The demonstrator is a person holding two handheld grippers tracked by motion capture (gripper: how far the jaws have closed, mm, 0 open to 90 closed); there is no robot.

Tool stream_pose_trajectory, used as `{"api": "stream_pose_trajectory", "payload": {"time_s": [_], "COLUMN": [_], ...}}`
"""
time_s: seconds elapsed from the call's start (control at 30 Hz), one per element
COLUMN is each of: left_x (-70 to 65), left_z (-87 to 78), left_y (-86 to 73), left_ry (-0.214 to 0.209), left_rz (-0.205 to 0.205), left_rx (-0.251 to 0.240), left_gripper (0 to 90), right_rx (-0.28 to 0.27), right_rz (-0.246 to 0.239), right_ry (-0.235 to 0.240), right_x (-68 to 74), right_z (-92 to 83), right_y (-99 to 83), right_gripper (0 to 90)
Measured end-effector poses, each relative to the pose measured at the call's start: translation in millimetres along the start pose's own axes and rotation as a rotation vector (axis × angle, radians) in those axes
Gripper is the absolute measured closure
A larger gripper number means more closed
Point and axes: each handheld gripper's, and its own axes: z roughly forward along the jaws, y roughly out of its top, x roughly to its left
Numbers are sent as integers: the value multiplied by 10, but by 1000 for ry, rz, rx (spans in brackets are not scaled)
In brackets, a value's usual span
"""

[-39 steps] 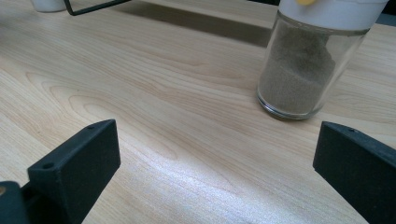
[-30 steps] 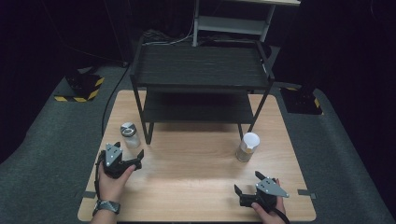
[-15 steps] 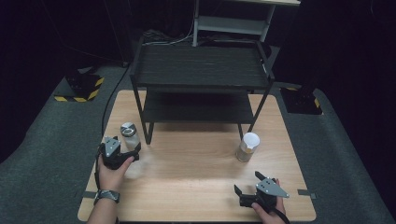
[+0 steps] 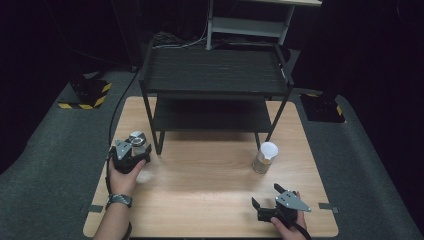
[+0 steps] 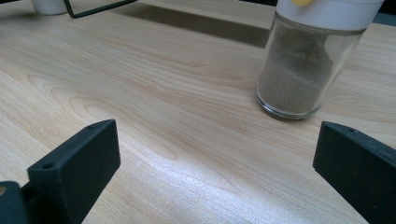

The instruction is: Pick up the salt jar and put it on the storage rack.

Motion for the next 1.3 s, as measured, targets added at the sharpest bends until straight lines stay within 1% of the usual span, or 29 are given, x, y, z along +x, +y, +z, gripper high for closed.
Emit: {"api": "stream_pose_trajectory", "payload": {"time_s": [0.1,0.27,0.37,0.4,0.47,0.6,0.7,0.83,0.93,1.1,1.2,1.3], "left_x": [-11,4,21,44,77,73,57,-2,-22,-24,-29,-23], "left_z": [20,49,71,72,71,77,80,80,76,48,15,-21], "left_y": [-1,-14,-18,-29,-42,-38,-30,-24,-37,-48,-47,-61], "left_ry": [7,19,13,7,0,2,8,29,36,32,27,23], "left_rz": [-3,-5,-5,-17,-30,-16,-17,-11,-11,-2,17,11], "left_rx": [-3,7,20,17,18,21,23,25,20,19,19,8], "left_gripper": [164,209,254,257,295,298,303,306,307,308,308,308], "right_rx": [-1,-1,1,2,4,4,2,-1,-2,-3,-3,-3], "right_rz": [1,1,0,-1,-2,-3,0,-4,1,4,0,-1], "right_ry": [-3,-5,-3,-3,-3,-6,-8,-8,-8,-7,-7,-7], "right_x": [4,5,4,4,5,10,13,18,13,10,13,15], "right_z": [-2,-4,-2,-1,0,0,-2,-3,-6,-6,-7,-6], "right_y": [-2,-3,1,2,5,5,1,-2,-6,-7,-7,-6], "right_gripper": [4,3,4,4,3,3,3,4,3,4,4,3]}}
